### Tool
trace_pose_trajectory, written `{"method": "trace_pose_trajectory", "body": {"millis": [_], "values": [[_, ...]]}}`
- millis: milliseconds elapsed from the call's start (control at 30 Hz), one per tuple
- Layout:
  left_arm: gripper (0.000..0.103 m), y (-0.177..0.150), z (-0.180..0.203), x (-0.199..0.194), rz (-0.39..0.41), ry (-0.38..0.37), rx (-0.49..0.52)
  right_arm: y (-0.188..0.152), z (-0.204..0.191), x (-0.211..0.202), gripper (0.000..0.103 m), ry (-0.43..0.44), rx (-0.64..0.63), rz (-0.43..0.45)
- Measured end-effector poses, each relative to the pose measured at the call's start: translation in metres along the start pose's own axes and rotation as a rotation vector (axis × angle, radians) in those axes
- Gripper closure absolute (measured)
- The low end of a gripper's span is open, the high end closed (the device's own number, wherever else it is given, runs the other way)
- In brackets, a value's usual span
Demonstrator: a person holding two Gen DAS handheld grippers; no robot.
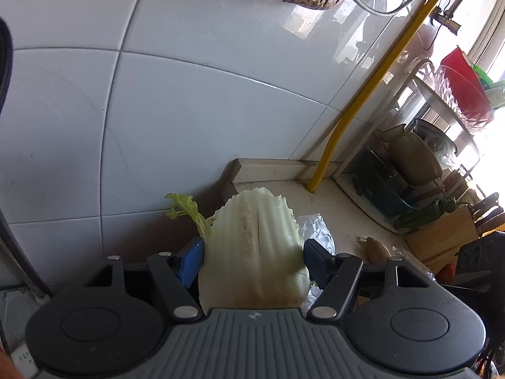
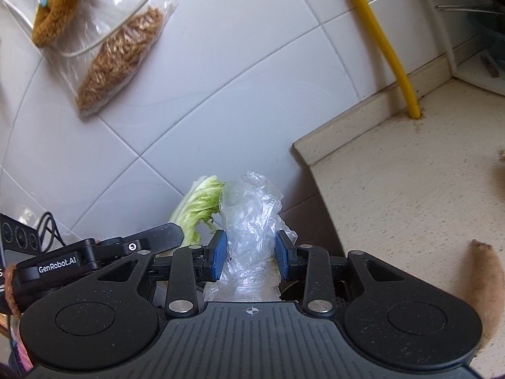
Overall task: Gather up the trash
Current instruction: 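Open the left gripper to drop the cabbage head into the bin while the right holds the bag, then open the right gripper over the bin to drop the clear plastic bag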
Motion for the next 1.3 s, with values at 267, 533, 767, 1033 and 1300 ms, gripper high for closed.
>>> {"method": "trace_pose_trajectory", "body": {"millis": [267, 533, 767, 1033, 1300], "values": [[0.038, -0.013, -0.025, 0.011, -0.036, 0.084, -0.002, -0.02, -0.007, 0.027, 0.063, -0.025, -0.01, -0.059], [0.041, -0.035, -0.056, 0.043, -0.123, 0.163, -0.044, -0.038, 0.003, 0.059, 0.063, -0.073, -0.001, -0.116], [0.037, -0.064, -0.079, 0.072, -0.21, 0.2, -0.16, -0.075, 0.029, 0.106, 0.054, -0.121, 0.031, -0.249], [0.037, -0.061, -0.074, 0.055, -0.184, 0.215, -0.119, -0.1, 0.045, 0.126, 0.048, -0.159, 0.075, -0.3], [0.036, -0.051, -0.043, 0.049, -0.149, 0.196, 0.017, -0.094, 0.041, 0.094, 0.043, -0.172, 0.069, -0.253]]}}
Point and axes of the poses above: each gripper's, at about its wrist camera, not at the fingertips, and x roughly the way its jaws point, z to its right, y to its top, the point moved 9 cm from there along x, roughly the way its jaws point
